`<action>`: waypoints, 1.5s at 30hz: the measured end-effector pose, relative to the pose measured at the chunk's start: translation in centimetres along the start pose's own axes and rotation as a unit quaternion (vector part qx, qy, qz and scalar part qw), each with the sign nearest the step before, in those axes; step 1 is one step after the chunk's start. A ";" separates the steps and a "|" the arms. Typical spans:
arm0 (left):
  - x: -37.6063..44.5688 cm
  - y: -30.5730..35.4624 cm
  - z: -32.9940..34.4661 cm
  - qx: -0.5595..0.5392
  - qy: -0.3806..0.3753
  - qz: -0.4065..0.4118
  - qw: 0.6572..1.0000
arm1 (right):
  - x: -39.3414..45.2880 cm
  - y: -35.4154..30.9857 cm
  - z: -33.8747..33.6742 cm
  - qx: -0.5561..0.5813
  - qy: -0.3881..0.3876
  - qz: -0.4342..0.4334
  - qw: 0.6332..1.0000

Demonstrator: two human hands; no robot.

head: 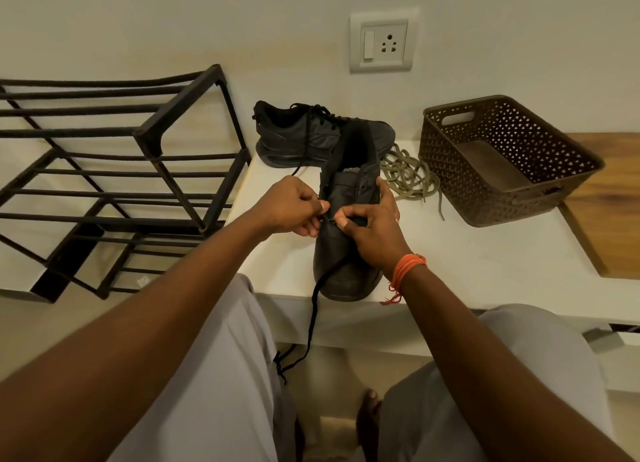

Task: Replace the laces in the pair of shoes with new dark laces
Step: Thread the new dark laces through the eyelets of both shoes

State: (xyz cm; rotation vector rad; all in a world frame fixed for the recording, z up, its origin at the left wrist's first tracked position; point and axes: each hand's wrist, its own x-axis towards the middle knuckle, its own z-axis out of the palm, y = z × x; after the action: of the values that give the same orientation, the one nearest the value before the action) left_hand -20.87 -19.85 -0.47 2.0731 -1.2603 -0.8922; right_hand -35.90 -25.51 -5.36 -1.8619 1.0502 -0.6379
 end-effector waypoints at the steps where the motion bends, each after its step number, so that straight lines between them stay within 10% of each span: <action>1: 0.0 -0.2 0.1 -0.006 0.004 0.006 1.000 | 0.1 0.0 0.0 0.004 -0.004 0.004 1.000; 14: -1.6 -2.6 0.6 -0.066 0.020 0.029 0.997 | 0.2 0.7 0.6 0.001 0.007 0.001 1.000; 22: -4.3 -4.5 4.6 -0.235 0.164 -0.007 0.958 | -0.1 1.1 1.8 0.017 0.027 -0.002 0.999; 45: -4.3 -5.2 7.0 -0.177 0.214 0.028 0.960 | 0.6 -0.6 1.0 0.107 -0.093 0.112 0.984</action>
State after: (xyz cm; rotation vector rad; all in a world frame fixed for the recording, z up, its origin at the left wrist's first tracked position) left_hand -24.95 -14.64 -7.60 1.8047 -0.8525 -0.5527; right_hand -34.61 -25.38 -5.31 -1.5577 1.0075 -0.4176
